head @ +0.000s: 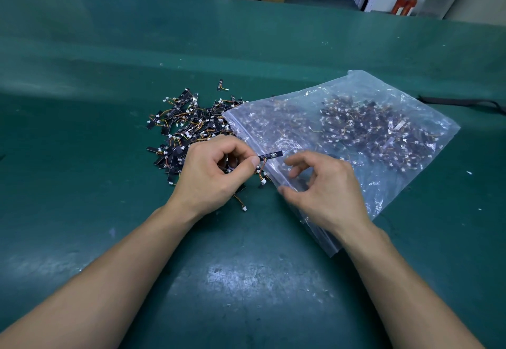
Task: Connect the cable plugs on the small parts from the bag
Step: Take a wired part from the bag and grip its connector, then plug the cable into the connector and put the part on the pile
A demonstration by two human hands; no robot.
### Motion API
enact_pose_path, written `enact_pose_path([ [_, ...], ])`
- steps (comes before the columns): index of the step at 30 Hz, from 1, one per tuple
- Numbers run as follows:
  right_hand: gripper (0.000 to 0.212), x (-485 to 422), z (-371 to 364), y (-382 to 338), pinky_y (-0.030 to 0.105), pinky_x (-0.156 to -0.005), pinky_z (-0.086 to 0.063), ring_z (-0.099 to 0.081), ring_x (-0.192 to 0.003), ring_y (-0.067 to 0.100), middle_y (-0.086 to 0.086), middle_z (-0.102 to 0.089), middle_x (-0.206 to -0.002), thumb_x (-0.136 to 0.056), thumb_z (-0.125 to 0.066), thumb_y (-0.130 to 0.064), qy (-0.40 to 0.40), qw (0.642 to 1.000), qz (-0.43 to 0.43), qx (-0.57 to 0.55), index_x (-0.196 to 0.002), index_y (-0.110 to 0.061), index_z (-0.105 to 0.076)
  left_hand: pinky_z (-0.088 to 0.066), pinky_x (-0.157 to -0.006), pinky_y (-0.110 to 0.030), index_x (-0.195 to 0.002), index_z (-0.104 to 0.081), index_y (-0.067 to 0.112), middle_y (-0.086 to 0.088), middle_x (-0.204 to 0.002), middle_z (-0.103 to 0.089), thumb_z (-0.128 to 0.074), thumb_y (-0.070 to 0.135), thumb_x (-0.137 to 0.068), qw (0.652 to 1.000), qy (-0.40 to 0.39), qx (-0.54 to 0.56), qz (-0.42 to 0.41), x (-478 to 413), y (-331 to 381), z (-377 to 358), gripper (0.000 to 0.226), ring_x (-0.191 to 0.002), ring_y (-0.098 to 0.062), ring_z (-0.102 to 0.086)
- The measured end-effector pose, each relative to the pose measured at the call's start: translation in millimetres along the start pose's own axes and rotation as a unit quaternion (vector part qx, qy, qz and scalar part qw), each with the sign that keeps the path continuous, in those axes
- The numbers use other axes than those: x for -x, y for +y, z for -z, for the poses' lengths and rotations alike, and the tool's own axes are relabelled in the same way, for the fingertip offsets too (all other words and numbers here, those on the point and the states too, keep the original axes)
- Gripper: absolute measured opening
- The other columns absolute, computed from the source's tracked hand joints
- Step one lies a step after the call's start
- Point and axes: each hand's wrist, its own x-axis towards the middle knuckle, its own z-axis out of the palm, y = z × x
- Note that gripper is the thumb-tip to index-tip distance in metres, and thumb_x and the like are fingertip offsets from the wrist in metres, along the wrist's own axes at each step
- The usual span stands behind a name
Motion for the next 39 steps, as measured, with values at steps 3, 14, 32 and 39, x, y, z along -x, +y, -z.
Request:
enact_pose_path([
  [3, 0.025, -1, 1, 1, 0.02, -0.063, -0.044, -0.055, -0.06, -0.008, -0.025, -0.068, -0.076, -0.073, -0.082, -0.024, 0.033, 0.999, -0.002, -0.031, -0.095, -0.032, -0.075, -0.043, -0.064, -0.018, -0.075, -0.069, 0.019, 0.009, -0.07, -0.066, -0.07, 0.015, -0.083, 1.0, 0.002, -0.007, -0.001, 0, 0, 0, 0.01, -0.064, -0.009, -0.058],
  [14, 0.013, -1, 12, -2, 0.013, -0.056, -0.042, -0.051, -0.053, 0.014, -0.024, -0.07, -0.075, -0.083, -0.078, -0.021, 0.153, 0.984, 0.033, -0.083, -0.091, -0.031, -0.078, -0.046, -0.073, -0.031, -0.081, -0.076, 0.024, 0.011, -0.073, -0.065, -0.072, 0.03, -0.086, 0.98, -0.073, -0.185, -0.024, -11, -2, -9, 0.009, -0.075, -0.014, -0.056],
  [32, 0.016, -2, 10, -3, 0.026, -0.057, -0.045, -0.05, -0.052, 0.012, -0.016, -0.07, -0.078, -0.083, -0.073, -0.021, 0.218, 0.961, 0.066, -0.157, -0.093, -0.033, -0.073, -0.021, -0.078, -0.035, -0.054, -0.04, 0.028, 0.015, -0.061, -0.037, -0.065, 0.034, -0.09, 0.946, -0.105, -0.308, -0.001, -44, 27, -78, 0.044, -0.093, -0.021, -0.042],
  [39, 0.013, 1, 5, -2, 0.013, -0.055, -0.039, -0.048, -0.049, 0.009, -0.021, -0.07, -0.08, -0.081, -0.075, -0.026, 0.136, 0.981, 0.05, -0.132, -0.092, -0.033, -0.074, -0.047, -0.084, -0.041, -0.087, -0.078, 0.032, 0.014, -0.074, -0.067, -0.065, 0.041, -0.089, 0.975, -0.061, -0.215, 0.002, -26, 6, -9, 0.016, -0.079, -0.021, -0.049],
])
